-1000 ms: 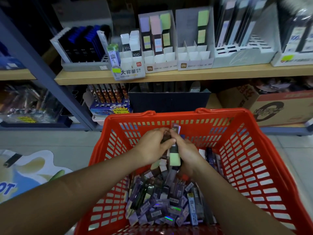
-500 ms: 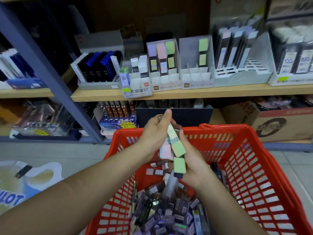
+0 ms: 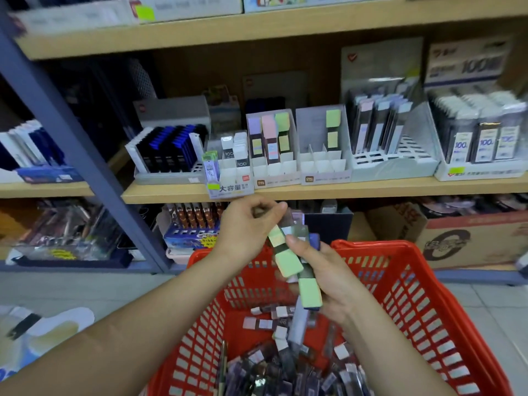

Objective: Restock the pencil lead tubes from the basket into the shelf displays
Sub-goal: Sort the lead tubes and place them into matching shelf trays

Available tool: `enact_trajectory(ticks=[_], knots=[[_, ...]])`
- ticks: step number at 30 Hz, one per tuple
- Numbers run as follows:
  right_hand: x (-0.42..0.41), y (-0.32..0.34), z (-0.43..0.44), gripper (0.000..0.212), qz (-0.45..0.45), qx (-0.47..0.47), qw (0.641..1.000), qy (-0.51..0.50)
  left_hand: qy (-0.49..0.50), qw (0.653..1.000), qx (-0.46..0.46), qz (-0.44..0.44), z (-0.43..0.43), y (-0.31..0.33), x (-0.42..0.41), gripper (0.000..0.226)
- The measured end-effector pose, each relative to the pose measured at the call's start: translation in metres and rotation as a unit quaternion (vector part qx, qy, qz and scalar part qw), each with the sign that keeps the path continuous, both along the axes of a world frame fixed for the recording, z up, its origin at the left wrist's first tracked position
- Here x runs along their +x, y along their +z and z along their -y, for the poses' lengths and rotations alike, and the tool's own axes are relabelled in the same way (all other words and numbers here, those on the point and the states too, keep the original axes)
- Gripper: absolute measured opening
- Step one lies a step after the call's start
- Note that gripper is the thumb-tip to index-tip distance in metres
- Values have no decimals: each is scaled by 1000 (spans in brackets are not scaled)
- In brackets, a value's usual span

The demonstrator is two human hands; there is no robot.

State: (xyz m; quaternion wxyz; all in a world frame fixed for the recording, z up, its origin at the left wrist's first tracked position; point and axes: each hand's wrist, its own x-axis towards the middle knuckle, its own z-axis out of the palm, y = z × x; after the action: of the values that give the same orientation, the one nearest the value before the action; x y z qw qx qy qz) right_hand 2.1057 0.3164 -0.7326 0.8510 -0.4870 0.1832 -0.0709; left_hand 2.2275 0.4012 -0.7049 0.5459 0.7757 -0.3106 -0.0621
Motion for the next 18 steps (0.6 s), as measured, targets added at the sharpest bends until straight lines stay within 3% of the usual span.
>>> enact_trajectory(ticks=[5,9,13,18], knots=[[9,29,12,35,37,-54,998,2,42,994,-98,-21,2,28,2,20],[18,58,31,16,43,-103,991,-76,38,982,-130,-130,0,51,9,28],[24,94,52,9,35,-179,979,-93,-44,976,-57,-204,-7,75,15,24],[31,123,62,7,10,-218,975,-36,-146,976,37,-158,-16,104,18,38]])
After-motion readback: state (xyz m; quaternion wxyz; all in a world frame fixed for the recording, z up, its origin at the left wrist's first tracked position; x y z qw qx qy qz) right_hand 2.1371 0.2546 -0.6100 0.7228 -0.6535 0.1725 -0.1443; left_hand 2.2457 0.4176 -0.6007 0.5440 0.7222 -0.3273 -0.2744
